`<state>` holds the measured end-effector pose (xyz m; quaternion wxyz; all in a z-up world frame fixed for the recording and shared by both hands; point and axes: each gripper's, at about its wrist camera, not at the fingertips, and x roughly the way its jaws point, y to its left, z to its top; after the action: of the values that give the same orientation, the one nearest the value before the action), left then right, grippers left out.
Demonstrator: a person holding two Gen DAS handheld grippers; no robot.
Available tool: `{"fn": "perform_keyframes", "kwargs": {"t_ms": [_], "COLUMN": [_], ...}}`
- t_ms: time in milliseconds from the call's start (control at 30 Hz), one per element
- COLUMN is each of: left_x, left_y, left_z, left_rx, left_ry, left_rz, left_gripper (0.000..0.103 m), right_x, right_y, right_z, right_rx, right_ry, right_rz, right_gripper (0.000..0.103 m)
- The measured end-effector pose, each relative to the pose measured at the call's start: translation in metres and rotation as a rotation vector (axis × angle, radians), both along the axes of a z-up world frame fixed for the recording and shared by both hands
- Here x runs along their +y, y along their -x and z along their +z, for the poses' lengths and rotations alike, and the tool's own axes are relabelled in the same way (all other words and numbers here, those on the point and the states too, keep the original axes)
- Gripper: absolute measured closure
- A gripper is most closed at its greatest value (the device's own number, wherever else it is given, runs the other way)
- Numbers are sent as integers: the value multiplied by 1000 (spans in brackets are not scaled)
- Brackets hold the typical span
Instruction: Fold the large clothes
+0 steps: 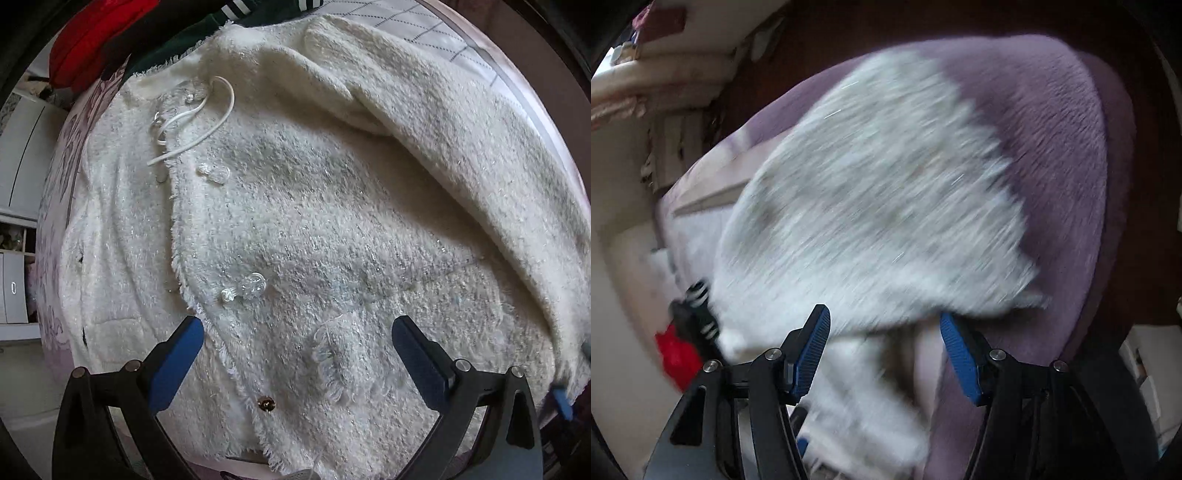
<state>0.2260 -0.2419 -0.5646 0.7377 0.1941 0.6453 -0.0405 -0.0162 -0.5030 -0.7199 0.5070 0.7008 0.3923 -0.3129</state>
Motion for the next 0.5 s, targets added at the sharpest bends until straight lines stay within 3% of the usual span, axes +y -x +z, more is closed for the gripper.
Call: {"fn": "perform_keyframes", "kwargs": {"t_ms": [33, 67, 100, 133, 167, 233, 267, 300, 367, 500], "left_x": [0, 1, 3, 4, 7, 12, 14, 16, 23, 30], "left_y": [0, -1, -2, -3, -4, -7, -9, -11, -16, -23], "left_z": [-1, -3, -4, -3, -2, -2, -3, -4, -6, -7], "left_rx": [4, 16, 29, 29, 24, 13, 12, 17, 26, 46], "left_ry": [3, 5, 12, 17, 18, 17, 17, 18, 35, 72], "left_rz": [1, 2, 5, 7, 6, 5, 8, 18, 41, 79], "left_gripper": [0, 0, 0, 0, 0, 0, 0, 0, 0, 0], "right_x": [3, 8, 12, 18, 23, 29, 34, 34, 38, 26], "right_y": [4, 7, 9, 9, 7, -1, -4, -12, -22, -39], "right_z": [-5, -6, -4, -1, 3, 6, 1, -8, -20, -16], "right_rx": [-26, -47, -57, -90, -122, -133, -117, -111, -159, -212], "right_ry": [14, 41, 73, 113, 139, 161, 157, 146, 130, 169], "right_rz": [-53, -104, -141, -179, -185, -161, -148, -142, -158, -181], "right_gripper": [39, 46, 72, 84, 90, 90, 83, 69, 53, 22]}}
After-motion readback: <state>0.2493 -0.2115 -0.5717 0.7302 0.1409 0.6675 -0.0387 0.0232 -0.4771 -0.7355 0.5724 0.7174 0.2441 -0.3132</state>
